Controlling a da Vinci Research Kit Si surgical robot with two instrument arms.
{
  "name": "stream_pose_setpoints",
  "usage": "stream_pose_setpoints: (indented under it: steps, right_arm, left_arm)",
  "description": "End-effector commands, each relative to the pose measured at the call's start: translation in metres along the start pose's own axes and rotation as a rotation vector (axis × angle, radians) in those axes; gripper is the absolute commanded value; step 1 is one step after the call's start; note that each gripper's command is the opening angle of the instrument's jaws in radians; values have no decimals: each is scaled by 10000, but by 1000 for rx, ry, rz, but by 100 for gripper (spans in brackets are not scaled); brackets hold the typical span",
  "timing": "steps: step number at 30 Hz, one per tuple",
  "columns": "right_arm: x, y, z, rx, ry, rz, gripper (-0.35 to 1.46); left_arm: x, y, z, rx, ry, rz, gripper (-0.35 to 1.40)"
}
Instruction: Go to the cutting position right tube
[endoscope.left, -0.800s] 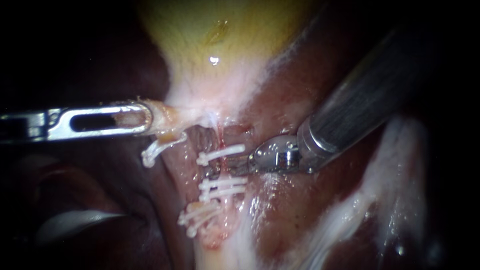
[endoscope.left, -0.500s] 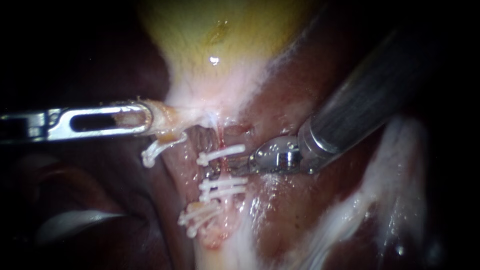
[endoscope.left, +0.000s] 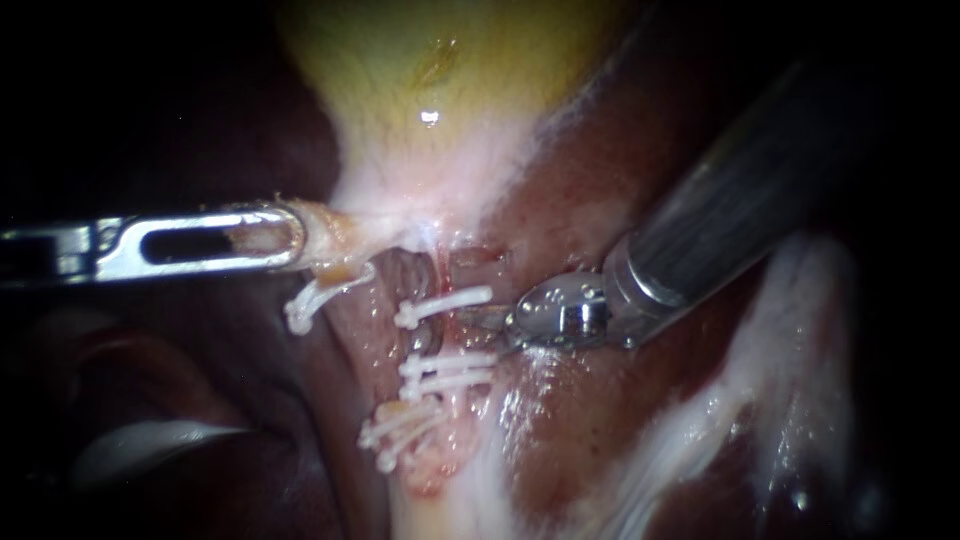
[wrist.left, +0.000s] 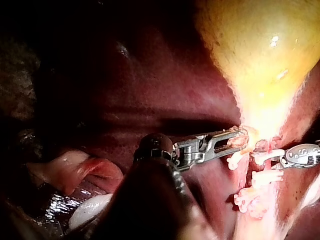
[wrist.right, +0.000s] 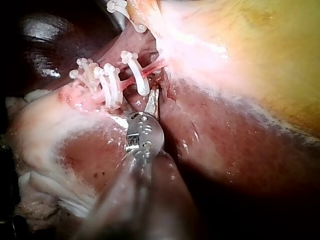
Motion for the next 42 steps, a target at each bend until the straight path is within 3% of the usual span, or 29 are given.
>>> stream_pose_setpoints:
  steps: [1,10,19,30,42]
  right_arm:
    - [0,1,-4,2,3,1,125]
    - [2,9,-34,13,29,3,129]
    - [-4,9,-52,31,52,80,142]
    - [-10,1,-66,93,61,138,144]
    - [1,-12,-57,160,95,162,144]
  left_arm:
    - [0,0,0,0,0,0,-35]
    - [0,0,0,0,0,0,-35]
    - [0,1,0,0,0,0,-35]
    - [1,1,0,0,0,1,-35]
    - [1,1,0,0,0,1,-35]
